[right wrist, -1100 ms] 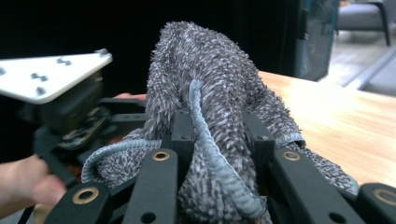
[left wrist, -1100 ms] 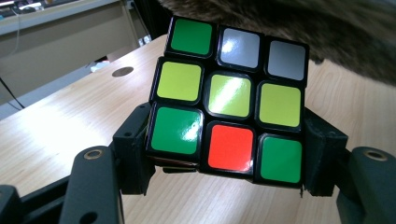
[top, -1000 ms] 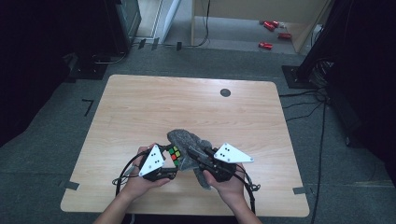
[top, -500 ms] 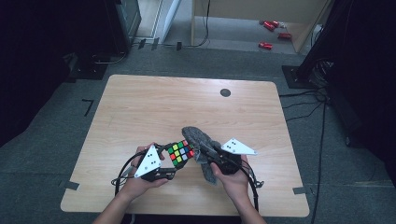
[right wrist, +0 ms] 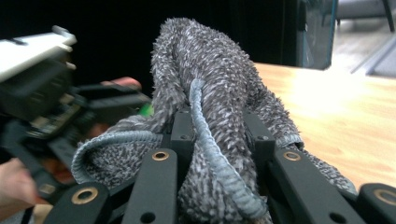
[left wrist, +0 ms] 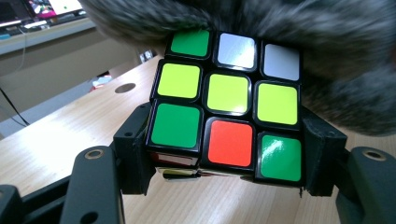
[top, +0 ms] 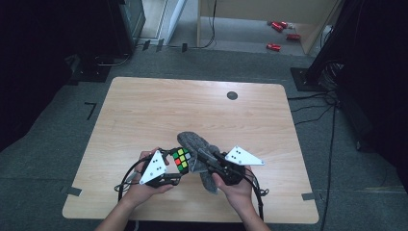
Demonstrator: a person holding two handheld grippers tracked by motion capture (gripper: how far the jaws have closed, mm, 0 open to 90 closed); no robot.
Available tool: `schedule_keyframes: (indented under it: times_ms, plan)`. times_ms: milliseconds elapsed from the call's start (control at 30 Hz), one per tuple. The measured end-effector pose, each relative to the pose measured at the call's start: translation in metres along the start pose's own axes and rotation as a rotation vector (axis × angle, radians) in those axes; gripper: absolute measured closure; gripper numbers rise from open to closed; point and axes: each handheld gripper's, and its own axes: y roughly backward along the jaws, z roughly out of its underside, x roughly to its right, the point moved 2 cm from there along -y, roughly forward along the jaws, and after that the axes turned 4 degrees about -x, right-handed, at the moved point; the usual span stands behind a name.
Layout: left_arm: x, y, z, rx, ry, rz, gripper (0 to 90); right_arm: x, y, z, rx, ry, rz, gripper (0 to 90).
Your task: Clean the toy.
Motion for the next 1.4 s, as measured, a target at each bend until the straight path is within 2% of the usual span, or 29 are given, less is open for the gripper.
schedule_keyframes:
  times_ms: [67,167,200,267,367,400,433,500,567,633,733,800,867,967,1067,1233,1300,1400]
  plan:
    - [0.000,0.000,0.000,0.004,0.002,0.003,34.7,0.009,-0.001,0.003,-0.024,-0.012,0.020,71.7]
    - [-0.001,0.001,-0.001,0.020,0.011,0.010,34.7,0.020,-0.003,0.009,-0.074,-0.030,0.086,71.7]
    - [-0.001,0.001,-0.001,0.024,0.016,0.008,34.7,0.023,-0.003,0.010,-0.091,-0.041,0.095,71.7]
    - [-0.003,0.002,-0.001,0.023,0.018,0.005,34.7,0.028,-0.002,0.011,-0.085,-0.059,0.102,71.7]
    - [-0.006,0.002,0.001,0.016,0.025,0.000,34.7,0.026,0.004,0.004,-0.040,-0.068,0.089,71.6]
    - [-0.006,0.002,0.001,0.016,0.027,-0.001,34.7,0.018,0.008,-0.002,-0.010,-0.050,0.065,71.4]
    - [-0.006,0.002,0.001,0.015,0.027,-0.002,34.7,0.018,0.008,-0.002,-0.010,-0.050,0.065,71.4]
    - [-0.005,0.001,0.001,0.013,0.022,-0.002,34.7,0.007,0.009,-0.007,0.020,-0.025,0.027,71.3]
    - [-0.004,0.000,0.001,0.009,0.016,0.000,34.7,-0.005,0.007,-0.009,0.024,0.011,-0.005,71.2]
    - [-0.003,0.001,0.000,0.008,0.012,-0.005,34.7,-0.011,0.003,-0.007,0.012,0.025,-0.023,71.0]
    - [-0.004,0.003,0.000,0.019,0.028,0.005,34.8,-0.006,0.001,-0.003,0.014,0.002,-0.024,71.0]
    - [-0.005,0.003,-0.001,0.022,0.037,0.004,34.8,0.002,0.000,0.000,-0.007,-0.010,0.013,71.1]
    - [-0.005,0.003,0.000,0.026,0.040,0.008,34.8,0.011,0.000,0.004,-0.026,-0.023,0.030,71.1]
    - [-0.007,0.003,-0.001,0.033,0.054,0.002,34.8,0.024,-0.002,0.009,-0.079,-0.023,0.103,71.1]
    - [-0.012,0.004,0.001,0.016,0.073,-0.008,34.8,0.042,0.000,0.015,-0.097,-0.067,0.158,70.6]
    - [-0.017,0.004,0.005,-0.005,0.091,-0.031,34.7,0.079,0.012,0.024,-0.136,-0.077,0.342,69.8]
    - [-0.017,0.004,0.005,-0.007,0.098,-0.033,34.7,0.093,0.017,0.029,-0.169,-0.064,0.422,69.5]
    - [-0.018,0.003,0.005,-0.014,0.106,-0.038,34.7,0.110,0.022,0.037,-0.204,-0.094,0.475,69.2]
